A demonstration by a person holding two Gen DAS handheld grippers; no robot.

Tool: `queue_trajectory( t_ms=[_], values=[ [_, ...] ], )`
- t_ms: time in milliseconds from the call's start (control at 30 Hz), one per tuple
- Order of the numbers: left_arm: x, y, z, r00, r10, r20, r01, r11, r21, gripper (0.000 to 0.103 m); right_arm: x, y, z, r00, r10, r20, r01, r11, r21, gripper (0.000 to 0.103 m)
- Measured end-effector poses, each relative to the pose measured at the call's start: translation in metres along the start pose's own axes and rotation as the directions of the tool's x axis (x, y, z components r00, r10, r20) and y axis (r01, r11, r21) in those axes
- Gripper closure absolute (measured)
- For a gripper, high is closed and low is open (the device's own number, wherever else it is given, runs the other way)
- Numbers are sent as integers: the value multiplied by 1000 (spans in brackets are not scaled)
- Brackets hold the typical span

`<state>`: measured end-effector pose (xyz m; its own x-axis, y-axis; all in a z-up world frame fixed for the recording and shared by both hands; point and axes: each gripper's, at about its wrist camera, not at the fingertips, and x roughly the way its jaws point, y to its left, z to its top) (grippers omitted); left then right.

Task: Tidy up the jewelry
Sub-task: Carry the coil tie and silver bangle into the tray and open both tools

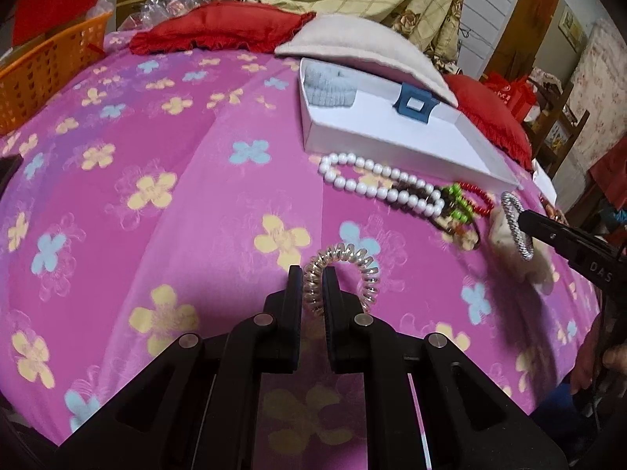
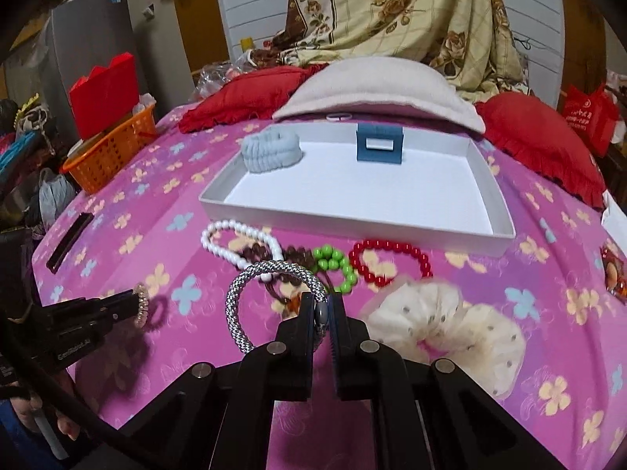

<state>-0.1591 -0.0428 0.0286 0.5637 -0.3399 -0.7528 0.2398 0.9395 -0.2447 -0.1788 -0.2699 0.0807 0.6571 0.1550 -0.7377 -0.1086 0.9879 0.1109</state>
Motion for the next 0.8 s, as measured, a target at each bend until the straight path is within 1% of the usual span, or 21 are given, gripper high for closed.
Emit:
queue_trajectory(
  t_ms=[133, 233, 333, 467, 567, 633, 800],
  values=[
    [-9, -5, 19, 1000, -11, 26, 11, 1000, 9, 94, 0, 1, 16, 1000, 9, 19, -8, 1000, -2, 96],
    [-8, -4, 38, 999, -29, 28, 29, 1000, -8, 94, 3, 0, 34, 999, 14, 31, -14, 1000, -5, 96],
    [-1, -9, 66, 999, -50, 21, 50, 999, -6, 94, 16, -6, 53, 1000, 8, 28, -8, 1000, 6, 96],
    [13, -22, 98, 999, -27, 23, 26, 999, 33, 94, 45, -19, 77, 1000, 8, -5, -7, 999, 49, 96],
    [34, -32, 121, 1000, 9, 11, -10, 997, 72, 94, 69, -26, 88, 999, 11, -40, -7, 997, 82, 96],
    [57, -35, 135, 999, 28, -22, -26, 996, 88, 94, 84, -29, 92, 998, 13, -60, -7, 995, 101, 96],
    [101, -35, 144, 993, 72, -91, -62, 992, 105, 94, 117, -37, 96, 994, 38, -103, -21, 988, 156, 96]
  ],
)
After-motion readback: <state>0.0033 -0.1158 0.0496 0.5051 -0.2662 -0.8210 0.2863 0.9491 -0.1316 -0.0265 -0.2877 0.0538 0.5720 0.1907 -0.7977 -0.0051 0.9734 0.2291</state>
